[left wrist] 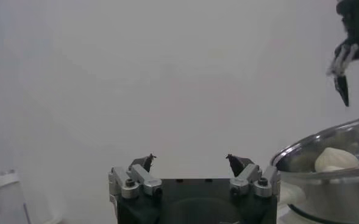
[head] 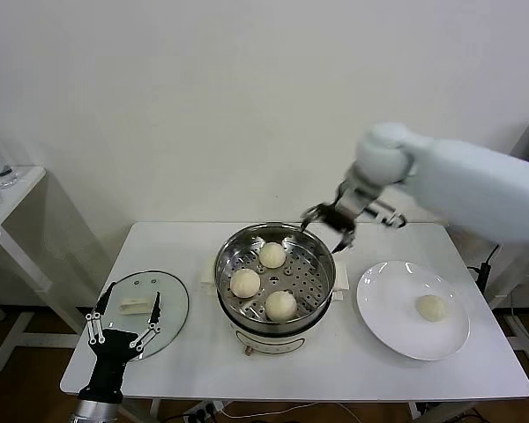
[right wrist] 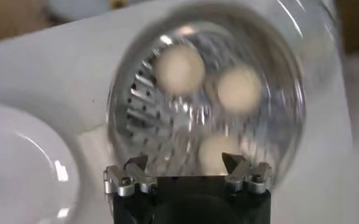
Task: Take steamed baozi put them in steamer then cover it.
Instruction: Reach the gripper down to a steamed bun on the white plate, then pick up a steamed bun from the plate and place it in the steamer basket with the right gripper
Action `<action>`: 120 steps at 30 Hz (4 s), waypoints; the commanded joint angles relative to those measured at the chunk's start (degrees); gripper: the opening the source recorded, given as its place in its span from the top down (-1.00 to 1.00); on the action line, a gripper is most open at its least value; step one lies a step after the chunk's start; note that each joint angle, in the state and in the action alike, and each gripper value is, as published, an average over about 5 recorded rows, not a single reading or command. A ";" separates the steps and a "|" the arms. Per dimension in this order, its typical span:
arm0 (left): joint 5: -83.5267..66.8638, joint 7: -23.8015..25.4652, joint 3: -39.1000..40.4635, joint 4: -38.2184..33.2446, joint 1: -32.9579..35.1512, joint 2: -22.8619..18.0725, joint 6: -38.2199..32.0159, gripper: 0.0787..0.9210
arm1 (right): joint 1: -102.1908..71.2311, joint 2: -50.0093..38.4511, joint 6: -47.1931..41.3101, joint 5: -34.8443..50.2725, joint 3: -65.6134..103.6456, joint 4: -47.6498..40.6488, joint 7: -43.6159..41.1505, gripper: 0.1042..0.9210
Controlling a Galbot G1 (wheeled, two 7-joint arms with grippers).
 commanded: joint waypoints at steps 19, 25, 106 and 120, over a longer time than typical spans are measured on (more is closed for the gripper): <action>0.45 0.09 -0.18 -0.46 0.83 -0.54 0.22 -0.77 | -27.05 -12.90 -11.68 -5.96 11.29 -19.30 0.75 -0.76; 0.47 0.05 -0.29 -0.18 1.06 -0.64 0.03 -0.77 | -29.70 -10.70 -11.95 -5.74 12.17 -20.17 2.83 -0.76; 0.10 -0.31 -0.03 0.62 -0.21 0.13 -0.66 -0.77 | 5.77 22.33 -19.33 17.06 -23.02 -2.93 1.41 -0.41; 0.01 -0.39 -0.40 0.43 -0.25 -0.05 -0.53 -0.77 | 3.86 21.55 -18.70 13.82 -22.21 -3.77 2.31 -0.49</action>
